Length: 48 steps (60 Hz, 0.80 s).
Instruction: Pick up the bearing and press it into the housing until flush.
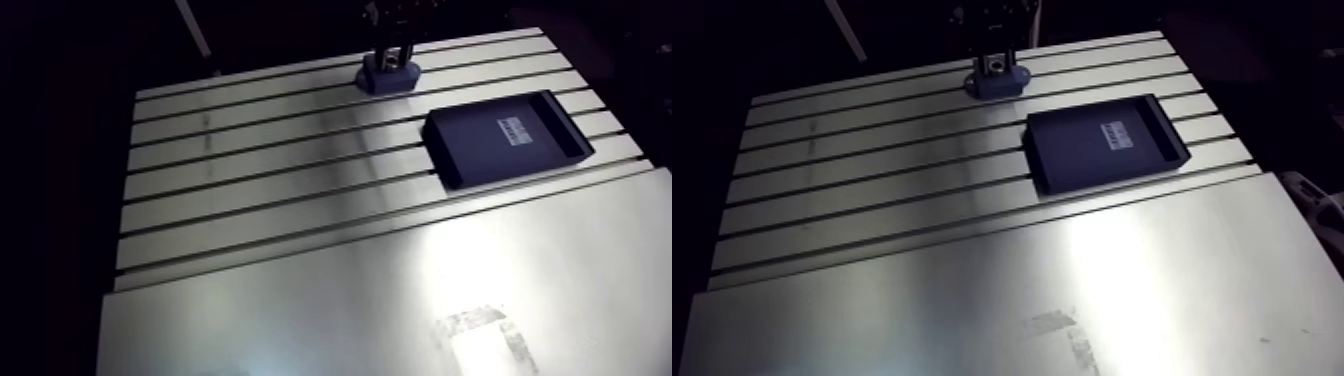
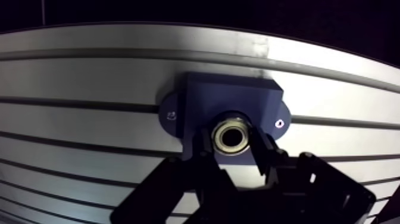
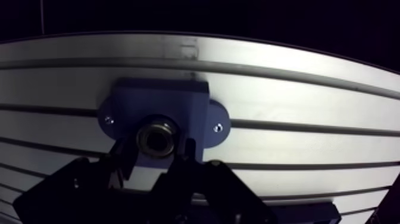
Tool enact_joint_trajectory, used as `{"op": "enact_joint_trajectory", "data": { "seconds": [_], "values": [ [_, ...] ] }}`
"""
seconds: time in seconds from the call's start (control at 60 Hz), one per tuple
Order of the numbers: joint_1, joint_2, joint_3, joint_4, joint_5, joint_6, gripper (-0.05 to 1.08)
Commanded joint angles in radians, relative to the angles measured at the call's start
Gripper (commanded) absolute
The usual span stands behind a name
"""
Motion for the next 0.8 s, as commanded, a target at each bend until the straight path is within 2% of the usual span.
{"op": "enact_joint_trajectory", "data": {
  "seconds": [0.017, 0.8],
  "values": [
    [0.0, 0.0, 0.002, -0.001, 0.0, 0.0, 1.07],
    [0.0, 0.0, 0.007, -0.015, 0.0, -0.002, 1.06]
  ]
}}
